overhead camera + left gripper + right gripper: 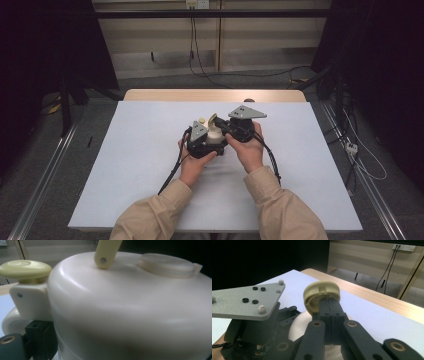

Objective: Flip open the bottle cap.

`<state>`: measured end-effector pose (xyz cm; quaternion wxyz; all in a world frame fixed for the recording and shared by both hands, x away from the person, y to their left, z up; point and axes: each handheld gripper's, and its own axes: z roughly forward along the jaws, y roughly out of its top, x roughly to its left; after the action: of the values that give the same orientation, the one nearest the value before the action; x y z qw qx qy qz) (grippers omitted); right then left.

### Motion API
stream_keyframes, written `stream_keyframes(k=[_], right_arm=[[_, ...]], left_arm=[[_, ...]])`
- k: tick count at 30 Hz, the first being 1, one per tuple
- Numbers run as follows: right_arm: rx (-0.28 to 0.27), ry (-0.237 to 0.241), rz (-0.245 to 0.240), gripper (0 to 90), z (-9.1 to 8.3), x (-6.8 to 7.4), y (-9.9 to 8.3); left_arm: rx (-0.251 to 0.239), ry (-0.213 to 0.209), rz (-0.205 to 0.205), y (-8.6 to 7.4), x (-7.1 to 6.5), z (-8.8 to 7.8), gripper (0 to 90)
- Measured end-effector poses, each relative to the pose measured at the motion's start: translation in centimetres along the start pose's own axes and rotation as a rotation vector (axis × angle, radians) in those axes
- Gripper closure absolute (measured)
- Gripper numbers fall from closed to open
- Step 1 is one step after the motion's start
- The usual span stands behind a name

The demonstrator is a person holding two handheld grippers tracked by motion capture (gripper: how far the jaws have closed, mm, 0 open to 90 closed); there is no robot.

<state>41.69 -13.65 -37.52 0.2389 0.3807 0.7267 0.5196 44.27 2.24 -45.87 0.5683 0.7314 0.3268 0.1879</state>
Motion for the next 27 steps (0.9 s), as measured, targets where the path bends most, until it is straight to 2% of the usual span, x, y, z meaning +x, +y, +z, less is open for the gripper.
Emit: stream_keyframes(k=[27], right_arm=[[-0.001, -0.002, 0.011, 90.0, 0.48, -0.11, 0.01]], left_arm=[[0.002, 0.000, 0.001, 0.01, 0.00, -0.02, 5.8]])
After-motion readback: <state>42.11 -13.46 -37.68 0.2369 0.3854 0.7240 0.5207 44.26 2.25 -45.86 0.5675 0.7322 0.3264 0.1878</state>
